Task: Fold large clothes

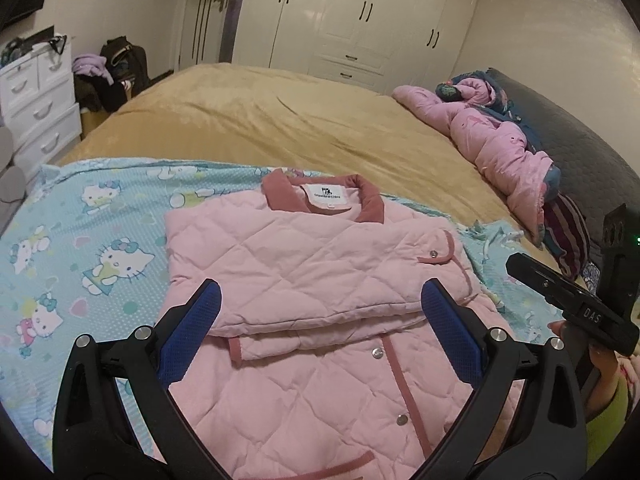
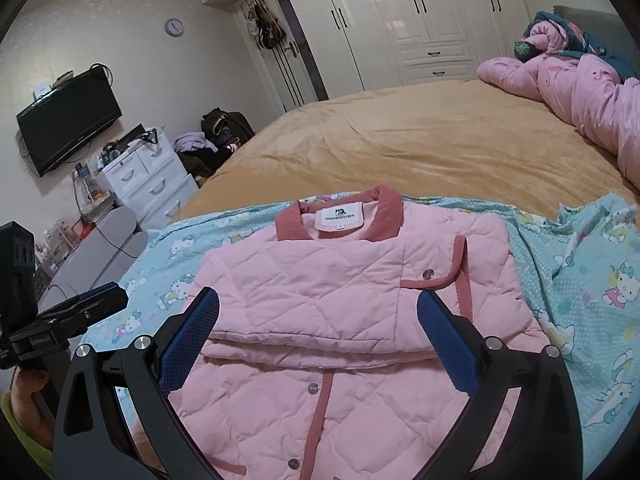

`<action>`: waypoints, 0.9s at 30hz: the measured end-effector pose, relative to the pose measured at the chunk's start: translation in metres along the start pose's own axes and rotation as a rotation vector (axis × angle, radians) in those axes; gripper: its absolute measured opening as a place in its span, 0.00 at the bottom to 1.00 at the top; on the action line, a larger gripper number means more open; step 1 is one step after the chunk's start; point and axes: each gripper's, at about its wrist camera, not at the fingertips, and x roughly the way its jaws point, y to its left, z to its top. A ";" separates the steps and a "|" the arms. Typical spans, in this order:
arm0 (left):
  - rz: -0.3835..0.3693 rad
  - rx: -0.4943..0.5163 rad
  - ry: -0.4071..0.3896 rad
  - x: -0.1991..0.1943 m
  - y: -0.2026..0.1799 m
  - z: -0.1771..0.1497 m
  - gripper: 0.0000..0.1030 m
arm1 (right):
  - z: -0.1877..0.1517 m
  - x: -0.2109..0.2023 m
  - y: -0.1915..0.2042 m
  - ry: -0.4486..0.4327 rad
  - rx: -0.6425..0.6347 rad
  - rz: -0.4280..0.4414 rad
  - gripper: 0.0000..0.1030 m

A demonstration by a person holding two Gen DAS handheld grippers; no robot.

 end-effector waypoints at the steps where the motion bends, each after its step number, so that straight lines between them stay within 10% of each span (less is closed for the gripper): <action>1: -0.002 -0.001 -0.005 -0.003 -0.001 -0.001 0.91 | -0.001 -0.003 0.002 -0.006 -0.004 0.001 0.96; 27: 0.045 0.052 -0.036 -0.056 -0.010 -0.061 0.91 | -0.041 -0.078 0.009 -0.059 -0.070 -0.032 0.96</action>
